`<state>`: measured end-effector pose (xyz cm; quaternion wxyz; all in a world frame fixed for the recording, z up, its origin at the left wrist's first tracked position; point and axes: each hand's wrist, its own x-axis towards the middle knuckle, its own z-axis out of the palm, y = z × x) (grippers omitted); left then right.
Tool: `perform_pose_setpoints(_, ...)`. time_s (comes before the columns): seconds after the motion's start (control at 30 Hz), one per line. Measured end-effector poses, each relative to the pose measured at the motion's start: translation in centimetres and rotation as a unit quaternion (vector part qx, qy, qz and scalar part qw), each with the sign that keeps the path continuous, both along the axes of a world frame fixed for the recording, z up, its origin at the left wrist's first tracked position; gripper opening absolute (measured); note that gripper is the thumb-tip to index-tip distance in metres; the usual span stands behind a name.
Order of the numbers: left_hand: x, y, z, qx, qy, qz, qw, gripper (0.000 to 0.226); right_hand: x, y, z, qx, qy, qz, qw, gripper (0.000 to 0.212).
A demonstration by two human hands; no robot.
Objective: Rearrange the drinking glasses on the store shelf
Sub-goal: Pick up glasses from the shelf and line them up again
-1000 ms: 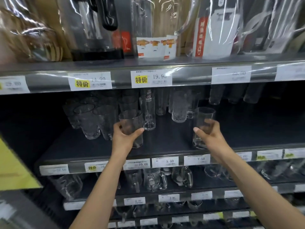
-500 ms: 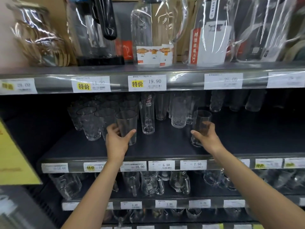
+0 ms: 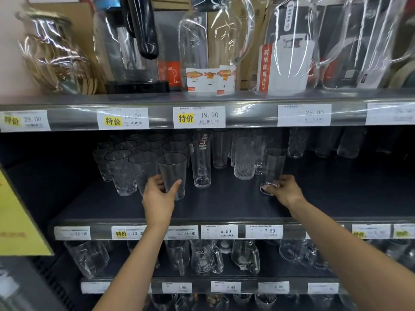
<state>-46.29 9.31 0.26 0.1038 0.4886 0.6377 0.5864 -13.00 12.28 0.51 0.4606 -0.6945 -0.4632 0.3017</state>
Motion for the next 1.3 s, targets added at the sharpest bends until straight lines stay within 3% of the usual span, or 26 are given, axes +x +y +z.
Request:
perform_pose_setpoints(0.23,-0.5,0.3,-0.5,-0.009,-0.001,0.007,1.000,0.054,-0.6,1.2,0.0,0.022,-0.020,-0.015,0.999,0.056)
perform_pose_setpoints(0.5,-0.3,0.3,-0.5,-0.002,0.005,0.009,1.000,0.052,-0.4,2.3,-0.3,0.041,-0.060,-0.007,0.997,0.053)
perform_pose_setpoints(1.3,-0.2,0.4,-0.6,0.011,0.003,-0.003,1.000,0.050,-0.1,3.0,-0.6,0.035,-0.054,-0.025,0.998,0.042)
